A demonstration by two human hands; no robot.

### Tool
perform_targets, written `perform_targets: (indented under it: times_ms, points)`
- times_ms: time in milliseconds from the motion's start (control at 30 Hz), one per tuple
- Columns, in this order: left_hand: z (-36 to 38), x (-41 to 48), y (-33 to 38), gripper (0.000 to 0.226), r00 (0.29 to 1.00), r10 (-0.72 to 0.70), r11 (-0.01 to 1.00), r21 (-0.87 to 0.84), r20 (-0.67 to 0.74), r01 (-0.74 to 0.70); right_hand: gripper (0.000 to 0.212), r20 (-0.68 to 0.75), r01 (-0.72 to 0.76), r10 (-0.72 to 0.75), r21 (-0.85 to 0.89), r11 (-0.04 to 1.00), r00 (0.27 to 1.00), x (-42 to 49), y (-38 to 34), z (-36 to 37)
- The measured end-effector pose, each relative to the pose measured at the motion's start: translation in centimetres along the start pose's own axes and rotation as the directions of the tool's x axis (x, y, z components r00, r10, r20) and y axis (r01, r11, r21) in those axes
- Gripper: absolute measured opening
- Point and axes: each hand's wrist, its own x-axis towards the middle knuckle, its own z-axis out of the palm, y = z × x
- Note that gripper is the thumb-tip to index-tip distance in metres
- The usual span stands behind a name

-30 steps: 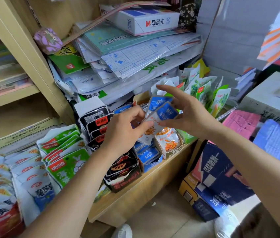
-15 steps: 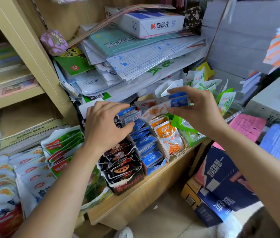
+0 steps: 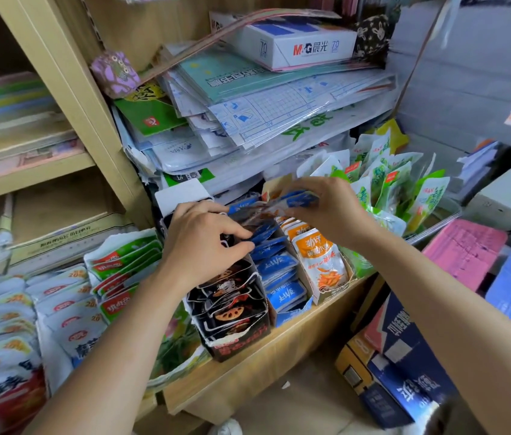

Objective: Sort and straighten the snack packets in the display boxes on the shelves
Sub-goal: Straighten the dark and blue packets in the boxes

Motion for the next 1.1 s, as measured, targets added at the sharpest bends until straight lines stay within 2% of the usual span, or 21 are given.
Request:
perform_targets:
  times_ms: [100,200,333,400,467,533,600,733,833,967,1100]
  points:
    - [0.2,0.1,-0.3,0.013,0.995,0.079,0.993,-0.079,-0.053,-0.083,0.024,0.074,0.059,-0.050,-0.119,0.991,0.996,0.5,0.0,-1.1]
    - [0.4,0.2,-0.4,0.010,0.990,0.073,0.989,-0.120,-0.120,-0.088,0.027,0.144,0.130,-0.103,-0.192,0.973,0.984,1.0,-0.1,-0.4]
    - [0.3,0.3,0.1,0.035,0.982,0.038,0.982,-0.173,-0.187,-0.071,0.030,0.198,0.176,-0.126,-0.260,0.949,0.972,1.7,-0.4,2.0]
    - [0.4,0.4,0.4,0.043,0.986,0.049,0.992,-0.105,-0.160,-0.066,0.033,0.150,0.152,-0.118,-0.235,0.960,0.982,1.8,-0.4,2.2]
    - [0.7,0.5,0.4,0.038,0.990,0.056,0.998,0.010,-0.132,-0.055,0.039,0.090,0.084,-0.073,-0.121,0.989,0.993,1.5,-0.2,1.8]
    - [0.9,0.8,0.2,0.030,0.991,0.044,0.997,0.064,-0.125,-0.037,0.034,0.036,0.055,-0.054,-0.037,0.998,0.998,1.1,0.0,1.4]
    - [0.7,1.2,0.1,0.021,0.990,0.001,1.000,0.008,-0.138,0.000,0.028,-0.029,0.060,-0.061,-0.027,0.998,0.998,0.8,0.1,1.0]
    - [0.6,1.9,-0.5,0.005,0.988,-0.081,0.974,-0.220,-0.130,0.051,0.029,-0.148,0.003,0.001,0.025,1.000,0.989,0.4,0.9,0.8]
    - [0.5,2.1,-0.8,0.007,0.965,-0.141,0.928,-0.369,-0.221,0.051,0.030,-0.189,-0.042,0.058,0.088,0.995,0.980,0.2,1.5,0.7]
    - [0.0,2.4,-0.8,0.008,0.923,-0.219,0.880,-0.473,-0.317,0.046,0.017,-0.133,-0.069,0.078,0.073,0.995,0.988,-0.3,1.9,0.3]
    - [0.4,2.7,-1.3,0.002,0.935,-0.185,0.910,-0.412,-0.302,0.047,0.012,-0.042,-0.033,0.033,-0.005,0.999,0.999,-0.9,1.8,-0.7]
